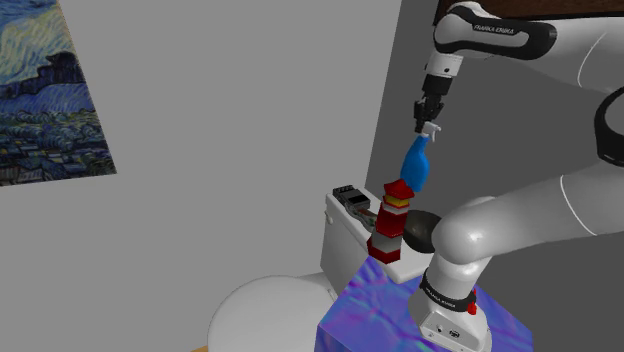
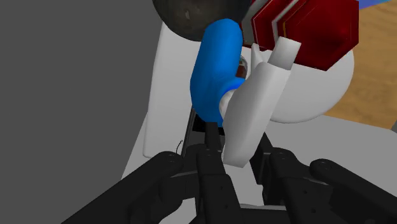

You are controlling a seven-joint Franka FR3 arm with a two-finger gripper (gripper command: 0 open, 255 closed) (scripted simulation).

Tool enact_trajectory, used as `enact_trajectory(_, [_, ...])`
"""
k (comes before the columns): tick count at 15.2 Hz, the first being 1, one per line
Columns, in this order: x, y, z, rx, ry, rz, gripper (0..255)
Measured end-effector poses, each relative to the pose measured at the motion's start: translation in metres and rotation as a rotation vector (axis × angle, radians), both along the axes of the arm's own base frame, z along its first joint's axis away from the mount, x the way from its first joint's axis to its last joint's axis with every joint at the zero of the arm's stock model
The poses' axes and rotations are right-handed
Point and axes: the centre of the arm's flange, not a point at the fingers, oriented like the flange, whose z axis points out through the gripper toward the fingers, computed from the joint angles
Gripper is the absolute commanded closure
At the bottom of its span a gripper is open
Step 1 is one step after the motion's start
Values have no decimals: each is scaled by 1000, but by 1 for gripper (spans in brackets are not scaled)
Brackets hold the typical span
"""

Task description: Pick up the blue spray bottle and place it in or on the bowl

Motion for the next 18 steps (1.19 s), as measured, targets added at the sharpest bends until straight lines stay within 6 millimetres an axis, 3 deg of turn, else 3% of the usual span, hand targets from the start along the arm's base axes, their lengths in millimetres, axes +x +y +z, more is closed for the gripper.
enact_trajectory(9, [-96, 23, 57, 0, 0, 0, 255])
enact_trajectory(18, [-103, 28, 15, 1, 2, 0, 255])
